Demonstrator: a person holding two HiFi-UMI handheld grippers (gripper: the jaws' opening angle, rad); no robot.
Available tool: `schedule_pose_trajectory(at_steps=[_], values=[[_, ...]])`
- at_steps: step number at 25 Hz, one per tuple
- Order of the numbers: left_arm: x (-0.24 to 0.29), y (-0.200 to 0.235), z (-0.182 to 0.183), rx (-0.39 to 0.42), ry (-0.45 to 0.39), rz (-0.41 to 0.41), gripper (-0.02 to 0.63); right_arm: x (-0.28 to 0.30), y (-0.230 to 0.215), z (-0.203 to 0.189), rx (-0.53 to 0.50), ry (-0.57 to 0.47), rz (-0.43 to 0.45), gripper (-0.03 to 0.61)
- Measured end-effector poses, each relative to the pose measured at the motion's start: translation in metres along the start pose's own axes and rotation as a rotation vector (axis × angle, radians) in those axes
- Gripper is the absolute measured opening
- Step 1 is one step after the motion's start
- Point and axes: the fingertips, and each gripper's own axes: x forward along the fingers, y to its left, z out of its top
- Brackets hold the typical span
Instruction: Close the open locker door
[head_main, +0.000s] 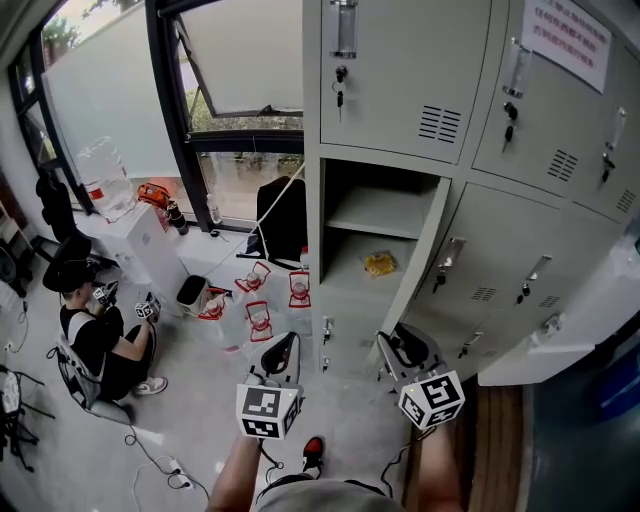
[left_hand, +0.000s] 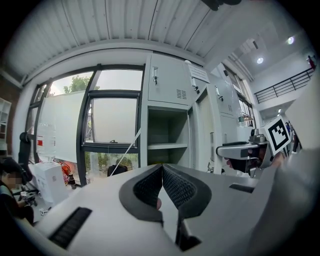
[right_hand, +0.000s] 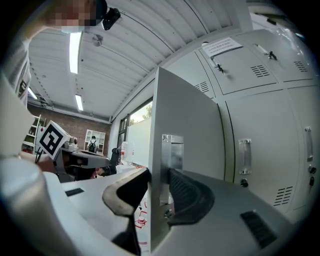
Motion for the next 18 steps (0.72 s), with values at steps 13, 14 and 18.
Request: schedule_pose_trajectory(at_steps=[13, 14, 18], values=[[0.021, 0.044, 0.001, -0.01, -0.01, -0.007, 0.023, 0.051, 0.021, 0.003, -0.009, 0.006, 0.012, 0.124], [0.023, 0.048, 0.002, -0.01, -0.011, -0.009, 0.023, 0.056, 0.022, 0.003, -0.009, 0.006, 0.011, 0.124], [0.034, 0.061, 0.002, -0.003, -0.012, -0.017, 0.023, 0.073, 0.026, 0.004, -0.006, 0.004, 0.008, 0.121]])
